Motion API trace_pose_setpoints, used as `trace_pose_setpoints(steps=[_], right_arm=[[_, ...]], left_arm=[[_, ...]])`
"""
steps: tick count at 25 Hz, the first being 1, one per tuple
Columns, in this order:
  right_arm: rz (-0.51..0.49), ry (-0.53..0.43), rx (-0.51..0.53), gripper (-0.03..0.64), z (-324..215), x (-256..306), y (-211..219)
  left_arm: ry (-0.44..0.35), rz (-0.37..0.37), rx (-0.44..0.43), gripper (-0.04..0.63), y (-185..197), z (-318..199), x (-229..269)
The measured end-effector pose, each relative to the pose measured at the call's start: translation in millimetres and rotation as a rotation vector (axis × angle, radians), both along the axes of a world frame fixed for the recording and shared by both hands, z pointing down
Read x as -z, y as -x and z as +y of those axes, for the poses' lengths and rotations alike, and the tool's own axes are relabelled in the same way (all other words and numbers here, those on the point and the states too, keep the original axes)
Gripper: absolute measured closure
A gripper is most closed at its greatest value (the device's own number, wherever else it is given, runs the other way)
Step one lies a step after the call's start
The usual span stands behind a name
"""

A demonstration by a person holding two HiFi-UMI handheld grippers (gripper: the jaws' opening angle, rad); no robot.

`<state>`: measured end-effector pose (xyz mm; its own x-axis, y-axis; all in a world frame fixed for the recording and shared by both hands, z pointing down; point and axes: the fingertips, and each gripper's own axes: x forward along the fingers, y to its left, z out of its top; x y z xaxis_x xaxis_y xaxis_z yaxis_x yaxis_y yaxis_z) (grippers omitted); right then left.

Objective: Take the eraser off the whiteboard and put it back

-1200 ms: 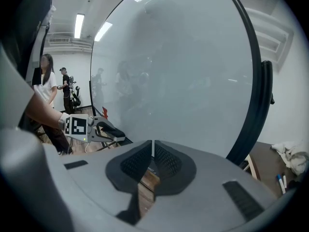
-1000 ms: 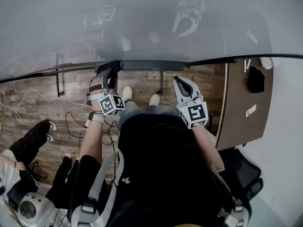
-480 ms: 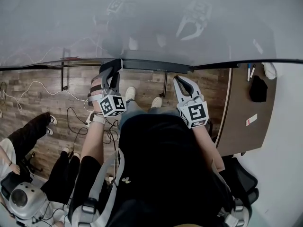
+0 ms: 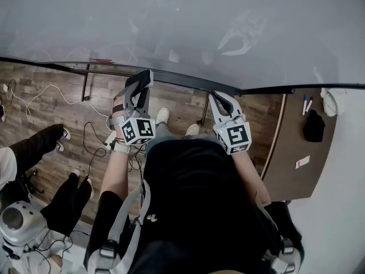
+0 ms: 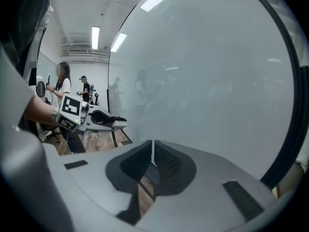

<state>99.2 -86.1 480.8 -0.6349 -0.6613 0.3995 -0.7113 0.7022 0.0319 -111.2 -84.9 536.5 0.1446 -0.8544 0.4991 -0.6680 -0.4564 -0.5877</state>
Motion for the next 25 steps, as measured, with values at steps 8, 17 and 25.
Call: trace_pose_setpoints(steps=[8, 17, 25], right_arm=[[-0.025, -0.016, 0.117, 0.589, -4.0, 14.0, 43.2], [-0.052, -0.023, 0.247, 0.589, -2.4, 31.8, 84.7], [-0.074, -0.036, 0.349, 0.589, 10.0, 49.9, 113.2]], left_arm=[[-0.047, 0.162, 0.141, 0.456, 22.9, 16.5, 46.8], [-0.111, 0.290, 0.269, 0.456, 39.4, 33.9, 86.9], [-0.150, 0.386, 0.341, 0.456, 42.4, 61.0, 110.0]])
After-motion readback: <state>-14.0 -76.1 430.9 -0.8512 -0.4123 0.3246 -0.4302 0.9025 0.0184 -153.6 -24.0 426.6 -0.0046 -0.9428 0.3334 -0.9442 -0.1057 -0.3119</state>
